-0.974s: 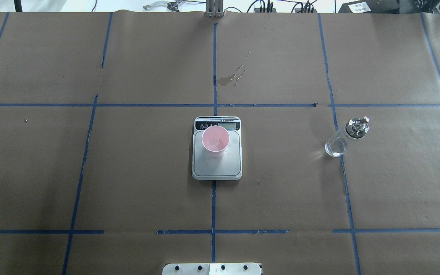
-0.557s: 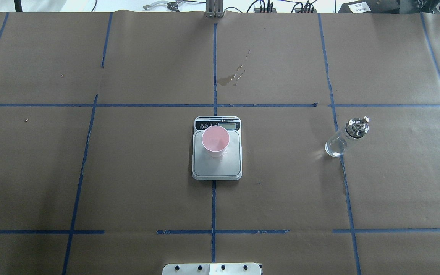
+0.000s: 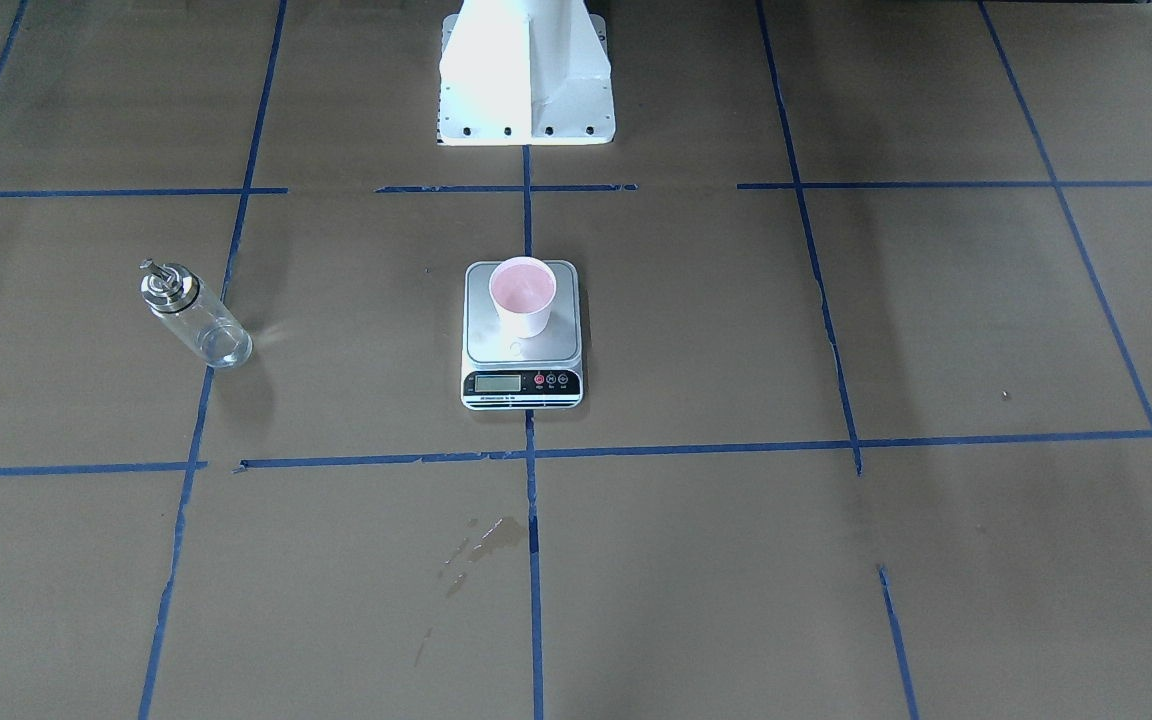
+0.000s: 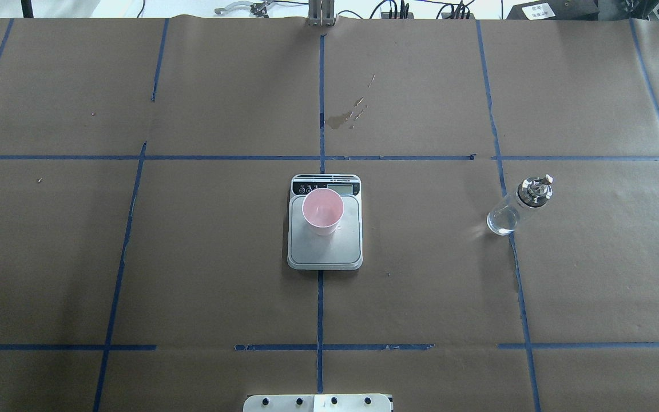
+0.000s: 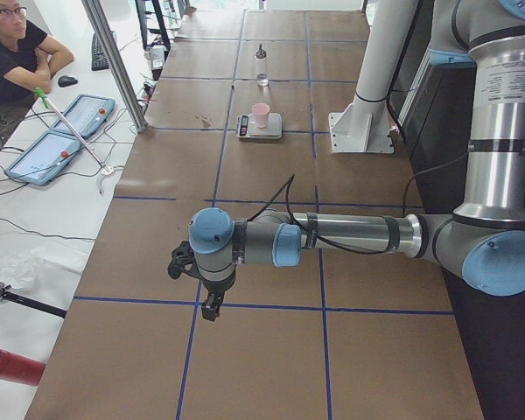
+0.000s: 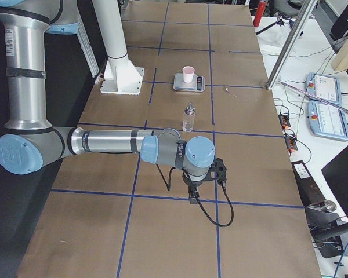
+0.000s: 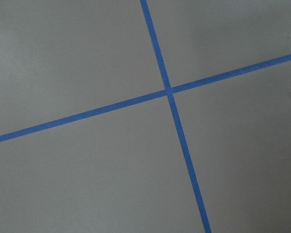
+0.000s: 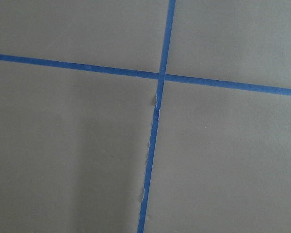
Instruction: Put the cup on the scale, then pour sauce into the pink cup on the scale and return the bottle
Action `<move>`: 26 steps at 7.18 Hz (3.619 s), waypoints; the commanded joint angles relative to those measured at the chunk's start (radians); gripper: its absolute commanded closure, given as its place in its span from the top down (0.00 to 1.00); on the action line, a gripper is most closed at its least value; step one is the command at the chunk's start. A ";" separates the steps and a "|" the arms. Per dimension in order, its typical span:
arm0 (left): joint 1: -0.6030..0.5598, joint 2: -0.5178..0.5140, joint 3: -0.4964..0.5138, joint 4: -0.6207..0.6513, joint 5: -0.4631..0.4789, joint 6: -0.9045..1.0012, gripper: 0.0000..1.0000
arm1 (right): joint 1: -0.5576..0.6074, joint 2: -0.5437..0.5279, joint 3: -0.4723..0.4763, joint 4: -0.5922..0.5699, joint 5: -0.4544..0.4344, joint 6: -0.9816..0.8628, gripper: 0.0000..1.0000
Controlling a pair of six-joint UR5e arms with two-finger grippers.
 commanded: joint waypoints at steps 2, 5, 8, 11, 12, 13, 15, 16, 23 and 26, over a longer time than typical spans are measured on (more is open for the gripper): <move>-0.023 -0.004 -0.004 -0.001 0.000 0.002 1.00 | 0.000 0.000 0.000 -0.001 0.000 0.000 1.00; -0.023 -0.004 0.001 -0.012 0.000 -0.002 1.00 | 0.008 0.000 0.001 0.000 0.000 0.000 1.00; -0.023 0.000 0.002 -0.030 0.002 -0.006 1.00 | 0.015 0.000 0.001 0.000 -0.002 0.002 1.00; -0.023 -0.006 -0.009 -0.030 0.002 -0.172 1.00 | 0.037 -0.003 0.004 0.000 -0.002 0.067 1.00; -0.023 -0.007 -0.010 -0.030 0.002 -0.173 1.00 | 0.040 -0.003 0.004 0.000 -0.002 0.081 1.00; -0.023 -0.007 -0.010 -0.030 0.000 -0.190 1.00 | 0.041 -0.001 0.004 0.000 -0.005 0.083 1.00; -0.023 -0.007 -0.010 -0.030 0.000 -0.192 1.00 | 0.045 -0.001 0.010 0.000 -0.005 0.147 1.00; -0.023 -0.009 -0.012 -0.030 0.000 -0.192 1.00 | 0.046 -0.001 0.012 0.000 -0.005 0.152 1.00; -0.023 -0.010 -0.012 -0.032 0.000 -0.190 1.00 | 0.054 0.000 0.020 0.002 -0.006 0.141 1.00; -0.023 -0.014 -0.013 -0.032 0.000 -0.186 1.00 | 0.054 0.000 0.020 0.000 -0.006 0.141 1.00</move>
